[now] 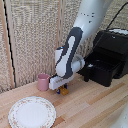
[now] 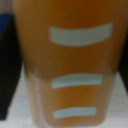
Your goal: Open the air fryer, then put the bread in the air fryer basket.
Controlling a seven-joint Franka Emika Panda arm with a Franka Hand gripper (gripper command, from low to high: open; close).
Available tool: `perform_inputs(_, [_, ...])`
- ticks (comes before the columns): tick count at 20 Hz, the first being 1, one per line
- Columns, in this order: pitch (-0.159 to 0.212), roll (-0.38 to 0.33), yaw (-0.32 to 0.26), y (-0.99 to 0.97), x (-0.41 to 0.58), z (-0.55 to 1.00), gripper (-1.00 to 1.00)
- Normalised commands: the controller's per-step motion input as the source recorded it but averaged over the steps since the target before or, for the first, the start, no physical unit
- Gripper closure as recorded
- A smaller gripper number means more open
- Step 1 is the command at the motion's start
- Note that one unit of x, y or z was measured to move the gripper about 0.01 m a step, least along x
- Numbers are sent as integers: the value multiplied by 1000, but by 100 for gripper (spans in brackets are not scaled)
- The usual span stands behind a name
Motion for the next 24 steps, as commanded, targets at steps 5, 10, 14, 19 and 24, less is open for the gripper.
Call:
perform_inputs(5, [39,46,-119,-59,82,577,100])
perform_inputs(10, [47,4,-57,2,255,1000,100])
perform_inputs(14, [25,0,-74,0,291,1000,100])
perform_inputs(19, [25,-2,-146,-42,375,989,100])
perform_inputs(24, [53,-2,-274,-270,269,677,100])
